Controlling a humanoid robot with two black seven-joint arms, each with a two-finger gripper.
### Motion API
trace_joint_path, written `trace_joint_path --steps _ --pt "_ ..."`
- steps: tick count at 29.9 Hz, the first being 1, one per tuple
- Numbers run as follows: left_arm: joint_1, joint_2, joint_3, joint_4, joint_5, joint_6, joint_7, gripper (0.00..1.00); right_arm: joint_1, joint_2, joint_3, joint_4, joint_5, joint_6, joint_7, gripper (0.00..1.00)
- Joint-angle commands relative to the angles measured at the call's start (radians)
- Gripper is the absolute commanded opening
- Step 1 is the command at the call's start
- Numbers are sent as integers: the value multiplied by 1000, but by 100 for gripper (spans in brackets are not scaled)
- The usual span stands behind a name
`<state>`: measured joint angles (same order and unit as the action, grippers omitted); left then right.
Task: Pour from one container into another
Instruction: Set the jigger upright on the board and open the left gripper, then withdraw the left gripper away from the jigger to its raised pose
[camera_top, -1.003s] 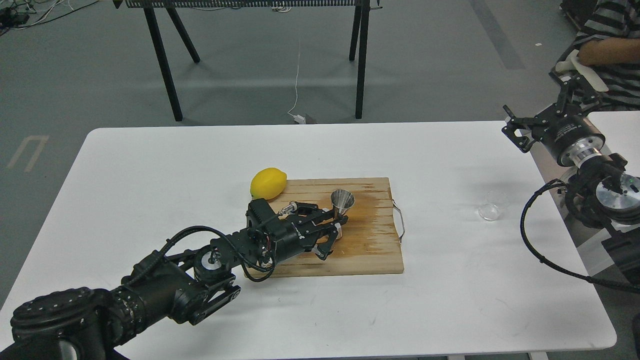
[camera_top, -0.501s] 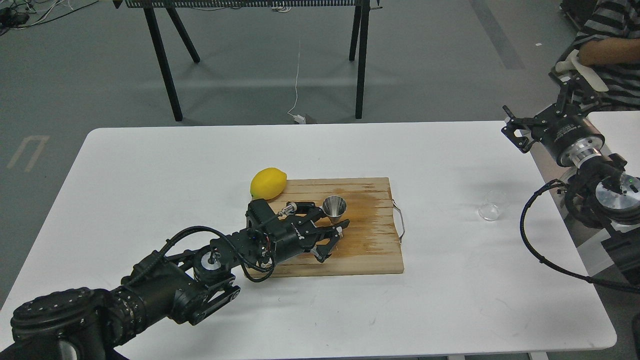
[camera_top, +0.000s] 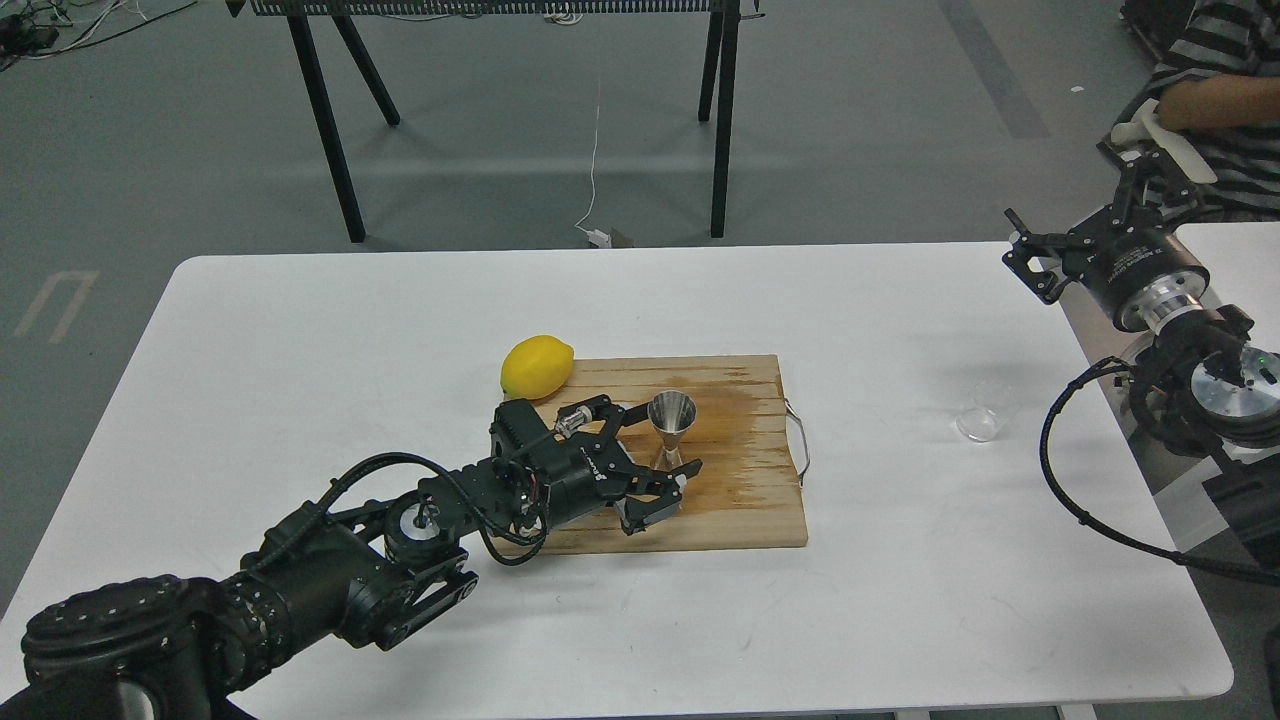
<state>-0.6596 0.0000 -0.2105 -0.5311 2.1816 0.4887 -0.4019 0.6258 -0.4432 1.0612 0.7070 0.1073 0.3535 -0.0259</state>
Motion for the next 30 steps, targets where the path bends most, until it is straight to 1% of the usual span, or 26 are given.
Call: trace_joint_path --steps 1,22,30 --pt "0 0 0 2 0 -1 -2 87 0 0 0 0 0 1 0 99" --pt "11 0 -1 -33 0 0 -3 87 0 3 0 2 0 -1 0 99" --pt "11 38 -9 -33 0 0 -3 87 0 6 0 2 0 -1 0 99"
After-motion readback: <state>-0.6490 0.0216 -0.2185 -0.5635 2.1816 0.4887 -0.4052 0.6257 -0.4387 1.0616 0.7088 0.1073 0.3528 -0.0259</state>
